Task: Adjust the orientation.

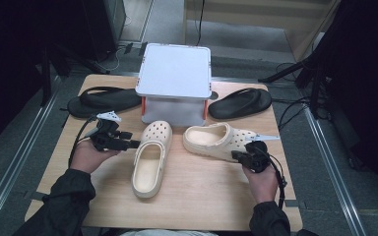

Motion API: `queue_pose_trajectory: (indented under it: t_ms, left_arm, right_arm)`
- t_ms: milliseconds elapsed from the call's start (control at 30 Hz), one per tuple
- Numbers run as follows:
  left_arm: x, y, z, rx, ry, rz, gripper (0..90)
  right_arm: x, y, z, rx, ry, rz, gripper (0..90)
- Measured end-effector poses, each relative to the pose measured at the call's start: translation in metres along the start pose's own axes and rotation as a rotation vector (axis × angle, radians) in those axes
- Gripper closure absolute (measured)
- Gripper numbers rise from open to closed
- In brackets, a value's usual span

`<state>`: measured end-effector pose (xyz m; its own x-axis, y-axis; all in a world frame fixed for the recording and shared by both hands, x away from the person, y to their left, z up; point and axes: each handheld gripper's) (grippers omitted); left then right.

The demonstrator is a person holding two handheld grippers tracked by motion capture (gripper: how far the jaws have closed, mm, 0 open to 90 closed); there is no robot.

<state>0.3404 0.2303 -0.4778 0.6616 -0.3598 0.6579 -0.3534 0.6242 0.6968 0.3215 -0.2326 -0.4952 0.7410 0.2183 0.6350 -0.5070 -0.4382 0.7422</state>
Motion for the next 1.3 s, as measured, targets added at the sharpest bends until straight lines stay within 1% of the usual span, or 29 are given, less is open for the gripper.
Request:
queue_pose_trajectory:
  t_ms: [33, 67, 100, 133, 167, 200, 233, 267, 300, 333, 400, 500, 567, 600, 633, 700, 733, 767, 800, 900, 967, 1000, 1033, 1067, 1167, 1200, 1300]
  left_arm:
    - [0.000, 0.000, 0.000, -0.005, 0.002, -0.001, 47.5]
    - [0.000, 0.001, 0.001, -0.013, 0.006, 0.000, 48.8]
    - [0.000, 0.001, 0.001, -0.021, 0.012, 0.001, 51.2]
    - [0.000, 0.001, 0.001, -0.026, 0.013, -0.001, 53.0]
    - [0.000, 0.002, 0.000, -0.040, 0.021, -0.004, 55.6]
    - [0.000, 0.003, 0.001, -0.047, 0.020, -0.003, 59.3]
    - [0.000, 0.004, 0.002, -0.037, 0.010, 0.007, 62.5]
    - [0.000, 0.006, 0.004, -0.044, 0.011, 0.015, 65.7]
    - [0.000, 0.008, 0.004, -0.047, 0.012, 0.023, 66.4]
    - [-0.001, 0.008, 0.004, -0.051, 0.010, 0.021, 67.4]
    - [-0.002, 0.009, 0.005, -0.046, 0.015, 0.015, 68.7]
    - [-0.005, 0.011, 0.004, -0.037, 0.025, 0.012, 70.2]
    - [-0.007, 0.013, 0.004, -0.034, 0.031, 0.025, 70.1]
    - [-0.008, 0.014, 0.004, -0.026, 0.033, 0.025, 68.6]
    - [-0.010, 0.015, 0.004, -0.026, 0.034, 0.027, 68.6]
    - [-0.012, 0.015, 0.005, -0.022, 0.041, 0.027, 67.5]
    - [-0.013, 0.015, 0.005, -0.016, 0.036, 0.025, 67.4]
    - [-0.015, 0.016, 0.006, -0.012, 0.039, 0.026, 65.5]
    - [-0.016, 0.017, 0.006, -0.013, 0.037, 0.027, 65.5]
    - [-0.019, 0.019, 0.008, -0.010, 0.037, 0.035, 61.6]
    - [-0.022, 0.020, 0.009, 0.004, 0.034, 0.038, 57.4]
    - [-0.023, 0.021, 0.010, 0.010, 0.036, 0.039, 57.4]
    - [-0.025, 0.022, 0.010, 0.023, 0.037, 0.035, 54.4]
    - [-0.025, 0.022, 0.010, 0.023, 0.037, 0.035, 53.3]
    - [-0.030, 0.024, 0.010, 0.028, 0.045, 0.030, 53.6]
    - [-0.031, 0.026, 0.010, 0.033, 0.043, 0.033, 53.7]
    - [-0.035, 0.028, 0.011, 0.040, 0.053, 0.037, 53.6]
  right_arm:
    - [0.001, 0.001, 0.000, 0.011, -0.014, 0.001, 90.0]
    - [0.003, 0.003, 0.000, 0.039, -0.035, 0.007, 90.0]
    - [0.005, 0.006, -0.002, 0.055, -0.043, 0.019, 90.0]
    - [0.008, 0.010, -0.007, 0.059, -0.032, 0.032, 90.0]
    - [0.011, 0.012, -0.011, 0.057, -0.016, 0.043, 90.0]
    - [0.015, 0.015, -0.016, 0.056, -0.002, 0.058, 90.0]
    - [0.018, 0.016, -0.021, 0.061, 0.013, 0.072, 90.0]
    - [0.021, 0.017, -0.025, 0.069, 0.022, 0.080, 90.0]
    - [0.023, 0.017, -0.029, 0.072, 0.038, 0.089, 90.0]
    - [0.026, 0.016, -0.033, 0.076, 0.048, 0.097, 90.0]
    - [0.032, 0.012, -0.039, 0.085, 0.068, 0.104, 90.0]
    - [0.039, 0.001, -0.046, 0.094, 0.085, 0.095, 90.0]
    - [0.043, -0.007, -0.050, 0.101, 0.085, 0.086, 90.0]
    - [0.046, -0.015, -0.053, 0.122, 0.079, 0.069, 90.0]
    - [0.046, -0.015, -0.053, 0.122, 0.079, 0.069, 90.0]
    - [0.049, -0.023, -0.057, 0.128, 0.084, 0.053, 90.0]
    - [0.050, -0.027, -0.059, 0.129, 0.091, 0.047, 90.0]
    - [0.052, -0.033, -0.063, 0.125, 0.101, 0.041, 90.0]
    - [0.052, -0.033, -0.063, 0.125, 0.101, 0.041, 90.0]
    - [0.053, -0.042, -0.069, 0.113, 0.129, 0.035, 90.0]
    - [0.054, -0.049, -0.073, 0.110, 0.138, 0.030, 90.0]
    - [0.054, -0.049, -0.073, 0.110, 0.138, 0.030, 90.0]
    - [0.055, -0.054, -0.076, 0.107, 0.144, 0.024, 90.0]
    - [0.055, -0.054, -0.076, 0.107, 0.144, 0.024, 90.0]
    - [0.056, -0.059, -0.079, 0.097, 0.153, 0.024, 90.0]
    - [0.057, -0.060, -0.079, 0.093, 0.153, 0.023, 90.0]
    - [0.060, -0.063, -0.079, 0.088, 0.154, 0.024, 90.0]
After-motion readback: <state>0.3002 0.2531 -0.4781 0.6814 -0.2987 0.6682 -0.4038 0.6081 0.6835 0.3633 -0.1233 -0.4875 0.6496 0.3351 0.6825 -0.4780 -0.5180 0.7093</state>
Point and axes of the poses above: each handheld gripper's, and its own axes: y roughly backward along the jaws, x roughly out of its top, z roughly to its right
